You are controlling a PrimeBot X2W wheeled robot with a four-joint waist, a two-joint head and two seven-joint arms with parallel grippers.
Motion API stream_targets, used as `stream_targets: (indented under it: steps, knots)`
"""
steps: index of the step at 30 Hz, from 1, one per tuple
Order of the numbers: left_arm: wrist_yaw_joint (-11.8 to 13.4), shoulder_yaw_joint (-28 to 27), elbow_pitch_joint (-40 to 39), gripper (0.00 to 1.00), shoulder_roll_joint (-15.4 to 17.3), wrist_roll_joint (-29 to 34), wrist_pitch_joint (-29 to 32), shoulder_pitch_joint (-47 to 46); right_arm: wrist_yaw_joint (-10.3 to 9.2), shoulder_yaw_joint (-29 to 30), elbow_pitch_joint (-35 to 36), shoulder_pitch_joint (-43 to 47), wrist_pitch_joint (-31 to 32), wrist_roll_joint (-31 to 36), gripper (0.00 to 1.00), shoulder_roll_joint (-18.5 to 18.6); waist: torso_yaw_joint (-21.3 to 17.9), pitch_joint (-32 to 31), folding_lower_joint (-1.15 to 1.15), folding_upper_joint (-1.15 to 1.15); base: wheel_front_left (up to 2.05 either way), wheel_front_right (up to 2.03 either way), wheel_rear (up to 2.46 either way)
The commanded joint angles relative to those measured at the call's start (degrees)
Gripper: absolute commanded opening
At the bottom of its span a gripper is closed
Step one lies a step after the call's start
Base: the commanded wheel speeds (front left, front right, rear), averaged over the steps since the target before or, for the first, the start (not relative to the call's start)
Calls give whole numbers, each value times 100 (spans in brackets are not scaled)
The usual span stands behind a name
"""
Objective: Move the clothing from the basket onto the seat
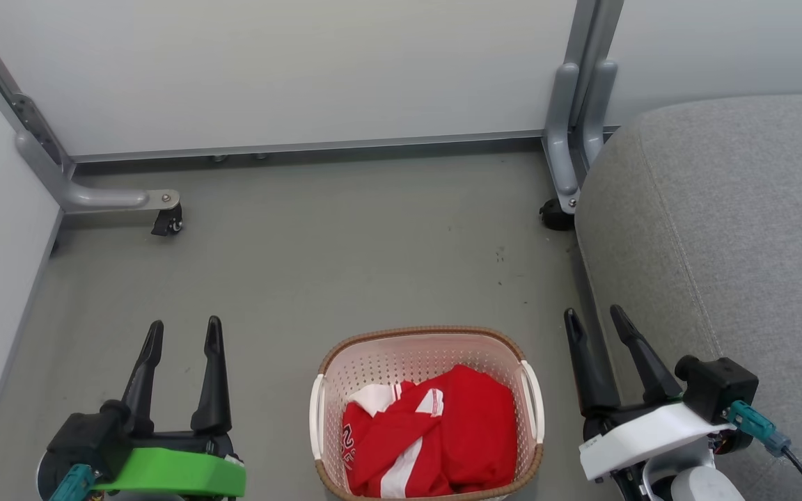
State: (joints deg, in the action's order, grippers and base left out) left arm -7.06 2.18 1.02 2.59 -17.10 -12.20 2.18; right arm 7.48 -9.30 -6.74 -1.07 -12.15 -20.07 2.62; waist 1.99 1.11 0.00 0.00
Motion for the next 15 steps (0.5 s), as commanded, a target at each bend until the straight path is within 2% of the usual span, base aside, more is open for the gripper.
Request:
stream_targets:
  steps: [1,15]
  knots:
    - [-14,5,-9,100,41,89,-42,54,2,-4,48,75,-50,142,100,31,-7,5,0,0,0,0,0]
    - [-42,78,-33,100,44,696,-200,102,2,-23,117,115,-202,748,100,35,-54,78,0,0,0,0,0]
